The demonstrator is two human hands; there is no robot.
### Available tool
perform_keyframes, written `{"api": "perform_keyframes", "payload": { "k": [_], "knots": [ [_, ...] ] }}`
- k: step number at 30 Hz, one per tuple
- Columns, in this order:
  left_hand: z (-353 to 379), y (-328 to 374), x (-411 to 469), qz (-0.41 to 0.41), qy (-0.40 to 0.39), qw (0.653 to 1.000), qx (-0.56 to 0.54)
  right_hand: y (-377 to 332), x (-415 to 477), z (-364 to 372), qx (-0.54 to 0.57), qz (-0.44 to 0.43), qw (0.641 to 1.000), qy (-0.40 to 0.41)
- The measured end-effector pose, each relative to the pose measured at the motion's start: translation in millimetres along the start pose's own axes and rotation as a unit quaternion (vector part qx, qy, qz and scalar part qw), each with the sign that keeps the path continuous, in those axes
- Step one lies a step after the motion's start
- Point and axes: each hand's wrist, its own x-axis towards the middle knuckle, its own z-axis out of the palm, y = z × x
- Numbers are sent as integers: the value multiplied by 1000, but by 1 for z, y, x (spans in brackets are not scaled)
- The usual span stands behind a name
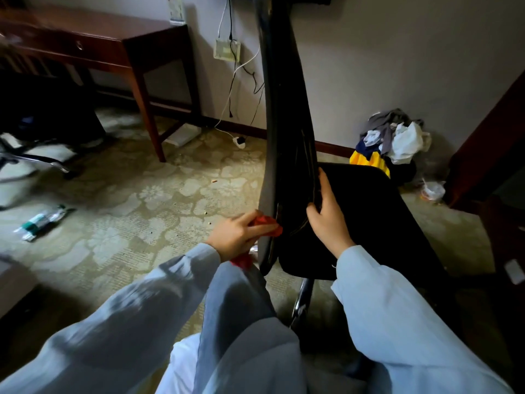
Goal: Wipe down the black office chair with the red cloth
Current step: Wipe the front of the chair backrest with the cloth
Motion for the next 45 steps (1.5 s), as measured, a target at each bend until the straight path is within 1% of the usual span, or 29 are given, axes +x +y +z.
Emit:
{"api": "perform_keyframes", "payload": {
  "k": [1, 2, 5, 6, 8, 11, 14, 17, 19, 22, 25, 26, 27, 28, 29, 31, 32, 34, 36, 41, 43, 45],
  "knots": [
    [-2, 0, -4, 13, -21, 1000, 4, 1, 0, 0, 2, 0, 1000, -3],
    [-5, 2, -3, 1, -17, 1000, 5, 2, 0, -1, 4, 0, 1000, -5],
    [-25, 15, 15, -120, 68, 990, -31, 4, -2, -2, 14, 1, 1000, -23],
    [-33, 20, 25, -143, 98, 984, -45, 6, -4, -4, 23, 0, 999, -32],
    [-45, 27, 48, -165, 145, 974, -49, 9, -7, -8, 36, 0, 998, -54],
    [-52, 35, 76, -199, 155, 968, -13, 14, -9, -13, 29, -3, 996, -90],
    [-45, 43, 79, -217, 152, 964, 13, 19, -4, -19, 18, -14, 993, -119],
    [-36, 46, 64, -232, 118, 965, 26, 21, 0, -23, 29, -27, 990, -138],
    [-31, 50, 54, -240, 72, 968, 30, 23, -1, -22, 29, -28, 989, -143],
    [-23, 55, 43, -230, -3, 972, 42, 28, -3, -21, 43, -23, 987, -150],
    [-18, 55, 29, -216, -90, 972, 22, 36, -9, -19, 40, -17, 986, -160],
    [-15, 55, 22, -209, -101, 972, 22, 39, -10, -19, 35, -12, 986, -162],
    [-12, 56, 16, -206, -95, 974, 24, 41, -11, -18, 30, -7, 986, -162],
    [-9, 57, 8, -212, -70, 975, 20, 43, -11, -16, 24, -4, 986, -163],
    [-7, 60, 3, -231, -23, 973, 9, 44, -12, -15, 19, -3, 987, -162],
    [-3, 63, 0, -270, 92, 958, -20, 46, -12, -14, 12, 2, 988, -154],
    [-4, 62, 3, -277, 135, 951, -28, 47, -11, -12, 9, 5, 989, -146],
    [-7, 56, 15, -267, 176, 947, -36, 45, -11, -7, 3, 5, 991, -131],
    [-10, 49, 29, -235, 192, 952, -29, 43, -10, -1, 5, 10, 993, -116],
    [4, 28, 38, -174, 186, 967, -17, 36, -6, 12, 23, 53, 996, -65],
    [18, 24, 32, -158, 199, 967, -17, 36, -4, 16, 33, 59, 996, -51],
    [32, 28, 23, -163, 195, 967, -35, 36, -4, 19, 44, 62, 996, -47]
  ]
}}
